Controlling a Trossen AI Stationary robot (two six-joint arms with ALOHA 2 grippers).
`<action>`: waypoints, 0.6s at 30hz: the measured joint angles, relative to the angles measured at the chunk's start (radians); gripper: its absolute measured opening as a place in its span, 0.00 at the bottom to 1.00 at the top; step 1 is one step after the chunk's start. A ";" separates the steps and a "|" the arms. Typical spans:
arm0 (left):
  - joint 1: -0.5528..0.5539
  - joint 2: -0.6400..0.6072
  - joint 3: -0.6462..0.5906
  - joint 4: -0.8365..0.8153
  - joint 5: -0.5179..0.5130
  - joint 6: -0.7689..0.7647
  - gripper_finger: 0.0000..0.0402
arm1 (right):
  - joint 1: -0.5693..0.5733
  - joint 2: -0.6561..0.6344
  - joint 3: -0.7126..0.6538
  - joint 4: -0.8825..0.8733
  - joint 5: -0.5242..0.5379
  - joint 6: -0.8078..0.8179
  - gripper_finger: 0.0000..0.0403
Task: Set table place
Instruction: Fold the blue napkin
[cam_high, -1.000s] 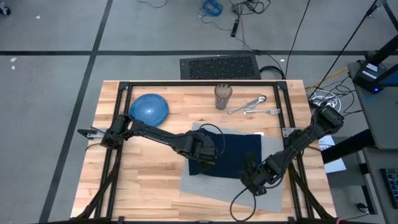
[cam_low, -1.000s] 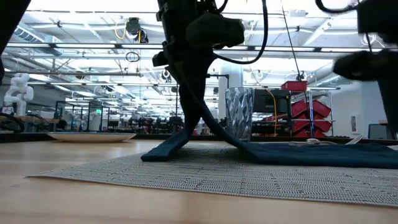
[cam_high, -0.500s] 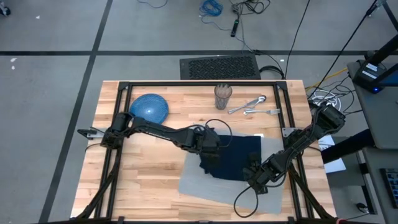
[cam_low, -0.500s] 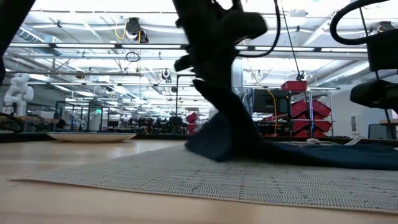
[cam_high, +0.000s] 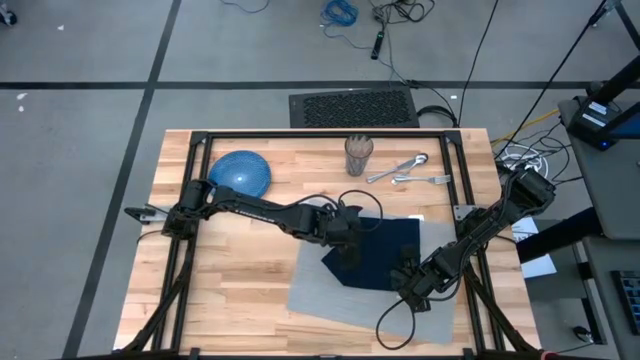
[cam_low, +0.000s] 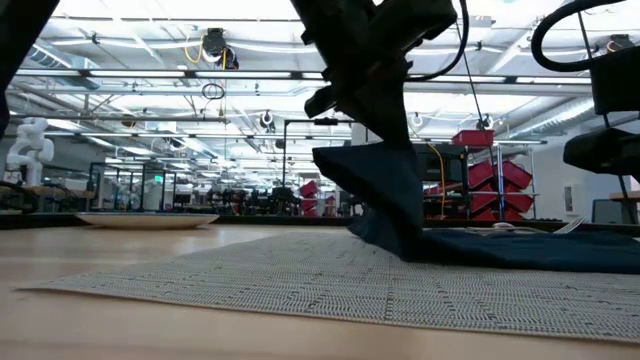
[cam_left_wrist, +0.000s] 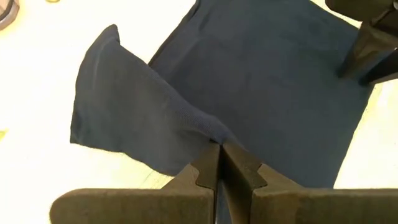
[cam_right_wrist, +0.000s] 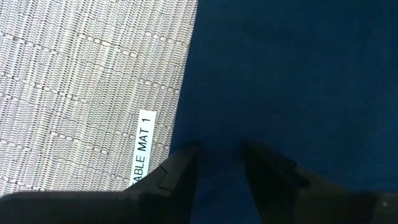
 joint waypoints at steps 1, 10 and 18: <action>0.000 0.000 0.000 0.006 0.002 0.000 0.00 | 0.000 0.000 0.000 0.000 0.000 0.000 0.30; 0.001 0.002 0.000 0.095 0.028 0.017 0.00 | 0.000 0.001 0.000 0.001 0.001 0.000 0.30; 0.001 0.086 0.000 0.169 0.132 0.042 0.01 | 0.000 0.001 0.000 0.004 0.002 -0.001 0.30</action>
